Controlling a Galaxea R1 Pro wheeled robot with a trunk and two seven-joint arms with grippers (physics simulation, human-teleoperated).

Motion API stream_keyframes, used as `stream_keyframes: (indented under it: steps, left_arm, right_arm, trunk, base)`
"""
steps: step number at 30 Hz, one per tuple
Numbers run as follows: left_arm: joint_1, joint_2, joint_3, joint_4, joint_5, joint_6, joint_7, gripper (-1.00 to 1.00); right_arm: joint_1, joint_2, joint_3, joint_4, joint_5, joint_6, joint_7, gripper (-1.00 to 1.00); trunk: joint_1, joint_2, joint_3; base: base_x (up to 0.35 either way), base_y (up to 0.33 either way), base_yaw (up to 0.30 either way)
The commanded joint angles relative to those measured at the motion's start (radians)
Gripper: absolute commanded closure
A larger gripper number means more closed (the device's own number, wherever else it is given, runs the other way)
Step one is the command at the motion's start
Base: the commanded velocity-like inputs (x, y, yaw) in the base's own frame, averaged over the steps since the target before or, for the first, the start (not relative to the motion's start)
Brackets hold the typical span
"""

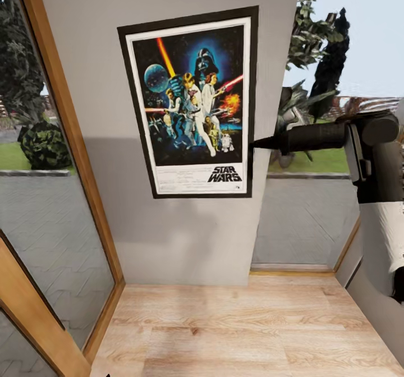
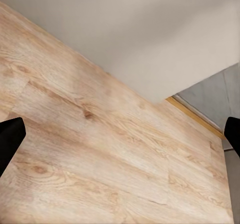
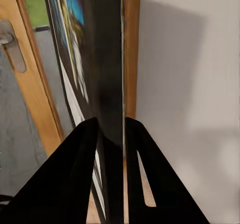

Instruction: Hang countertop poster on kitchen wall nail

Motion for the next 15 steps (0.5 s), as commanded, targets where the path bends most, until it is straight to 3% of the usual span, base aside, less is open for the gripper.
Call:
stream_keyframes:
  steps: [1, 6, 15]
  left_arm:
    - [-0.001, 0.000, -0.006, 0.001, 0.005, -0.005, -0.002, -1.00]
    - [-0.001, 0.000, -0.006, 0.001, 0.005, -0.005, -0.002, -1.00]
    - [-0.001, 0.000, -0.006, 0.001, 0.005, -0.005, -0.002, -1.00]
  right_arm:
    - [-0.013, 0.009, 0.011, 0.008, 0.008, 0.011, 0.007, 1.00]
    - [-0.035, 0.026, 0.025, 0.030, 0.009, 0.012, -0.018, 1.00]
    - [-0.040, 0.030, 0.031, 0.038, 0.009, 0.012, -0.030, 1.00]
  trunk:
    - [0.001, -0.002, -0.002]
    - [0.001, -0.002, -0.002]
    - [0.001, -0.002, -0.002]
  base:
    - [0.000, 0.000, 0.000]
    - [0.000, 0.000, 0.000]
    - [0.000, 0.000, 0.000]
